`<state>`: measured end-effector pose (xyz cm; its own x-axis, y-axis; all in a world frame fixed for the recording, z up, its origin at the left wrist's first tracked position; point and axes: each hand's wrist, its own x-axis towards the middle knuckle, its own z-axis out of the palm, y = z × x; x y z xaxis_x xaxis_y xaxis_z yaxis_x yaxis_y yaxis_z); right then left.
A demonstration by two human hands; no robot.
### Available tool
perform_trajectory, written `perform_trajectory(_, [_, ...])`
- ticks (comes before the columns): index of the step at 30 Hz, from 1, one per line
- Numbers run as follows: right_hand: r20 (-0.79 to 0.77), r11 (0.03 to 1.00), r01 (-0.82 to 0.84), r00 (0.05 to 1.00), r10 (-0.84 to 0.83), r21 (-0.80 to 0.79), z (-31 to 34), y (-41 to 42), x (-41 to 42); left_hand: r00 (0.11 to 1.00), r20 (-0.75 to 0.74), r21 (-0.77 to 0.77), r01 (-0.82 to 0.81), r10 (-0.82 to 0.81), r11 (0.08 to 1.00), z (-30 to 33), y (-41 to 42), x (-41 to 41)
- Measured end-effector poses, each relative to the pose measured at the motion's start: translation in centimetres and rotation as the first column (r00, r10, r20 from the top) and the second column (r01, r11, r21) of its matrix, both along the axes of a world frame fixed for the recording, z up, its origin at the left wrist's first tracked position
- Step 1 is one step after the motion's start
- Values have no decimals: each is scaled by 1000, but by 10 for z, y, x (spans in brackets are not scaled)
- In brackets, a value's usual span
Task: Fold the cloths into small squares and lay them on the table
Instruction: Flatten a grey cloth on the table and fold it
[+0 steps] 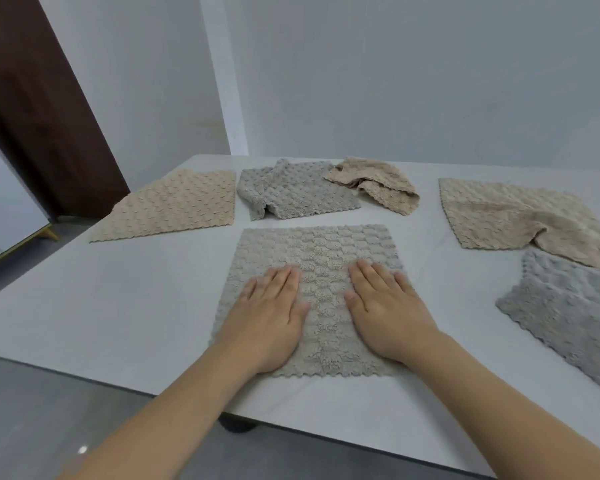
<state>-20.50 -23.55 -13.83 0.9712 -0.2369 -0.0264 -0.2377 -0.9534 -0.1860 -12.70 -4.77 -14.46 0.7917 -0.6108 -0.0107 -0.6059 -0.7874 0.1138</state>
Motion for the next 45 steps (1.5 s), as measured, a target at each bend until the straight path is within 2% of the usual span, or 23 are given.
perform_trajectory(4, [-56, 995, 94, 994, -92, 23, 0, -21, -15, 993, -17, 40, -120, 121, 992, 4, 41, 14])
perform_trajectory(6, [-77, 988, 151, 985, -154, -43, 7, -18, -19, 991, 42, 100, -134, 130, 986, 9, 50, 15])
perform_trajectory(8, [-17, 959, 151, 987, -160, -240, 20, -5, -22, 973, 232, 115, -40, 12, 993, 20, 50, 8])
perform_trajectory(10, [110, 942, 47, 994, -10, -333, 33, 13, -31, 924, 355, 53, 130, -141, 990, 36, 48, -9])
perform_trajectory(12, [139, 966, -119, 978, 154, -230, 44, 28, -47, 941, 224, -46, 271, -254, 962, 49, 50, -31])
perform_trajectory(13, [87, 965, -195, 973, 212, -174, 46, 33, -57, 948, 141, -26, 291, -285, 956, 52, 52, -42])
perform_trajectory(15, [-82, 957, -260, 964, 251, -126, 48, 38, -71, 938, 119, 95, 317, -327, 944, 53, 55, -55])
perform_trajectory(19, [-121, 964, -239, 967, 225, -117, 53, 37, -80, 953, 132, 179, 246, -271, 953, 53, 52, -55])
perform_trajectory(23, [-207, 948, -209, 965, 160, -240, 56, 38, -86, 978, -9, 215, 205, -208, 955, 58, 47, -60])
perform_trajectory(26, [-250, 992, -109, 964, 90, -66, 69, 25, -81, 980, -135, 154, 167, -146, 974, 61, 49, -52])
perform_trajectory(29, [-163, 987, 29, 987, -3, 159, 87, 2, -61, 991, -88, 115, 115, -105, 987, 72, 52, -30])
perform_trajectory(32, [41, 965, 62, 996, -75, 253, 96, -17, -31, 999, 21, -3, 31, -30, 1000, 82, 50, 0])
perform_trajectory(38, [258, 955, 39, 959, -119, 294, 75, -33, 50, 990, 35, -255, -121, 135, 959, 71, 27, 74])
perform_trajectory(41, [287, 945, 67, 944, -165, 320, 47, -42, 86, 977, 59, -275, -182, 205, 944, 51, 12, 105])
perform_trajectory(45, [343, 974, 113, 923, -177, 197, 8, -54, 107, 954, 146, -246, -220, 260, 944, 14, 4, 129])
